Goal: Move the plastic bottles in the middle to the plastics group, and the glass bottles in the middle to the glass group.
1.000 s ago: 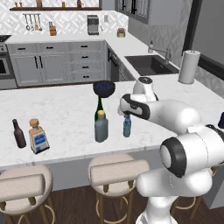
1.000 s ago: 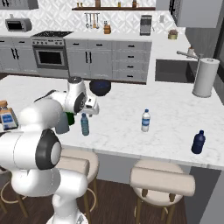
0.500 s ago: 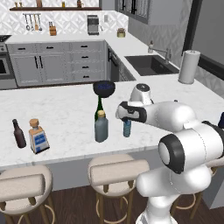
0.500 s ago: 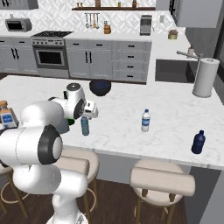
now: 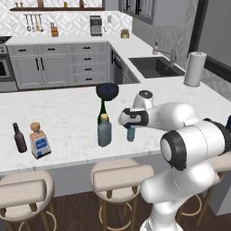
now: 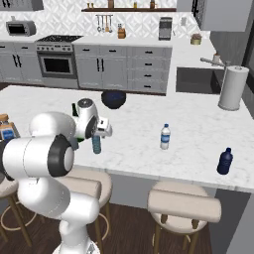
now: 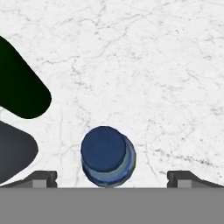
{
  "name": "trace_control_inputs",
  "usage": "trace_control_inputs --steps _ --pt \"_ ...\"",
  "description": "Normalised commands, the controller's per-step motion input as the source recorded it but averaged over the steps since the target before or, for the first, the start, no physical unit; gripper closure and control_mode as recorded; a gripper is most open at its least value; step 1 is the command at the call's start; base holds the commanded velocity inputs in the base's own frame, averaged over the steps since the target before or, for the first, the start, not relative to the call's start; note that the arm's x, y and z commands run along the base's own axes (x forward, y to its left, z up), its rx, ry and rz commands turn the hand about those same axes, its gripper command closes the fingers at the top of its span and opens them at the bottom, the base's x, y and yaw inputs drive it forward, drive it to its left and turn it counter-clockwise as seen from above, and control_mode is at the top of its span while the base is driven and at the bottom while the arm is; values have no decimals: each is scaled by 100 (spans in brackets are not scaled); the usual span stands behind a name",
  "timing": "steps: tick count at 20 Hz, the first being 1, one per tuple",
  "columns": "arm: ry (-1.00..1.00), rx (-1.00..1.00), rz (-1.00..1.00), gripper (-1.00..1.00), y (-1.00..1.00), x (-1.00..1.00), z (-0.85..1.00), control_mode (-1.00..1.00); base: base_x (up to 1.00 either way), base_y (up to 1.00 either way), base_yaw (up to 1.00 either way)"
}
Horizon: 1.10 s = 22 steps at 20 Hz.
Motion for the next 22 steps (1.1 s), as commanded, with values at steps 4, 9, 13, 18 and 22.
trace_control_inputs --steps 4,9,13,18,22 --pt "0 0 0 -100 0 8 -15 -100 0 0 0" --pt "0 0 0 -100 0 14 -15 -100 0 0 0" --pt "0 0 0 -100 0 13 -7 -100 0 0 0" --pt "-1 0 0 -100 0 0 0 -100 0 0 0" --pt "0 0 0 100 0 0 0 -100 0 0 0"
